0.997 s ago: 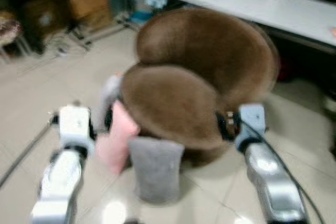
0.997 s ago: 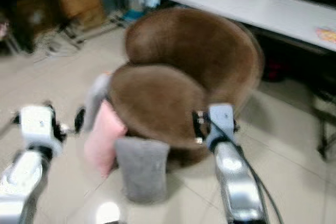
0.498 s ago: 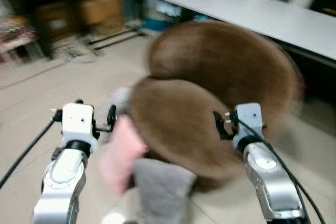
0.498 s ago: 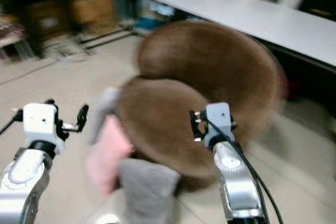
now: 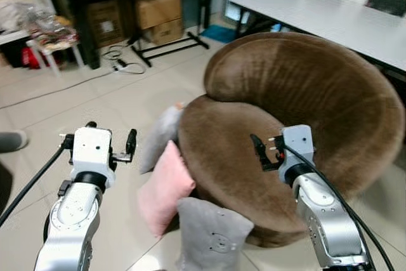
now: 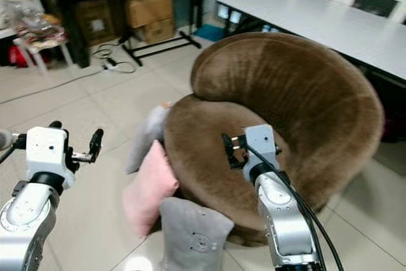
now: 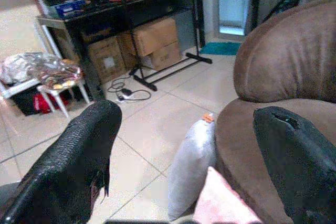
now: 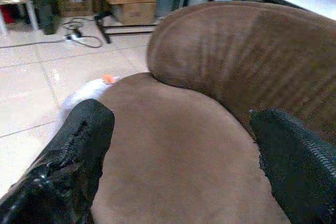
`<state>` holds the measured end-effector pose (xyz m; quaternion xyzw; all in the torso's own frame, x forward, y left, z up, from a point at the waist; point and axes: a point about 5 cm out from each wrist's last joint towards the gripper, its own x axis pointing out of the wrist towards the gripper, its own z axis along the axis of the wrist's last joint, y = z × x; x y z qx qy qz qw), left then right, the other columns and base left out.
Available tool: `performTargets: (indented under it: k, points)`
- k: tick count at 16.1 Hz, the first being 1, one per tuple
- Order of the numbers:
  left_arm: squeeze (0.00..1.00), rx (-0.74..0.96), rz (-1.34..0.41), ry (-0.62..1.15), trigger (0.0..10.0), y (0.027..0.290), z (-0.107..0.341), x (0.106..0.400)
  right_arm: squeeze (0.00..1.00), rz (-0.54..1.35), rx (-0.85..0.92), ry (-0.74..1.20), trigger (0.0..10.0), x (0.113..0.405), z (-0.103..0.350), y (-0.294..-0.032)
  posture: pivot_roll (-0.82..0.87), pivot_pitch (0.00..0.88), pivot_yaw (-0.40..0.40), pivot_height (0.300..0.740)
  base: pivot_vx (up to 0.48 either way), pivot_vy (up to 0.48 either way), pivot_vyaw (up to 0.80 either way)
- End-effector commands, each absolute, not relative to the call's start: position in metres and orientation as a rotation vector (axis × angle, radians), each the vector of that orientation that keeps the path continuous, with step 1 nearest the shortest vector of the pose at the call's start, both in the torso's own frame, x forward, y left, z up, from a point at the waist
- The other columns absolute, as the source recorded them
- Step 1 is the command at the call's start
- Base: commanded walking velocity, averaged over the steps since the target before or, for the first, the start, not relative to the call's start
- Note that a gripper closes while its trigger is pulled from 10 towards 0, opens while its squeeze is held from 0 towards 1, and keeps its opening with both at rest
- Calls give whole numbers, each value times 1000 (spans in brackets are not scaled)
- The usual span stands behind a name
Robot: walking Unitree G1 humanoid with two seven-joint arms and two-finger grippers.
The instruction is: Move the pillow to the sofa from floor
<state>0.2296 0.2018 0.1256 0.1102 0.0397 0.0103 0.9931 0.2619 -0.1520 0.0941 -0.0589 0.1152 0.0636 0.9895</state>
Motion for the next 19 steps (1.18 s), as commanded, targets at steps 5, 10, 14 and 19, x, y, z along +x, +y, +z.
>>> performTargets:
  k: [5, 10, 14, 19]
  points:
    - [0, 209, 24, 118, 10000, 212, 109, 226, 1000, 111, -101, 215, 10000, 263, 95, -152, 9, 0, -48, 675, 0, 0, 0]
    - [0, 261, 72, 77, 10000, 220, 104, 230, 1000, 118, -106, 213, 10000, 264, 94, -150, 17, 0, -53, 626, 0, 0, 0]
    - [0, 263, 70, 65, 10000, 222, 101, 233, 1000, 121, -112, 214, 10000, 267, 94, -150, 30, 0, -61, 596, 0, 0, 0]
    - [0, 243, 86, 36, 10000, 224, 101, 230, 1000, 143, -119, 201, 10000, 275, 95, -146, 62, 0, -86, 571, 0, 0, 0]
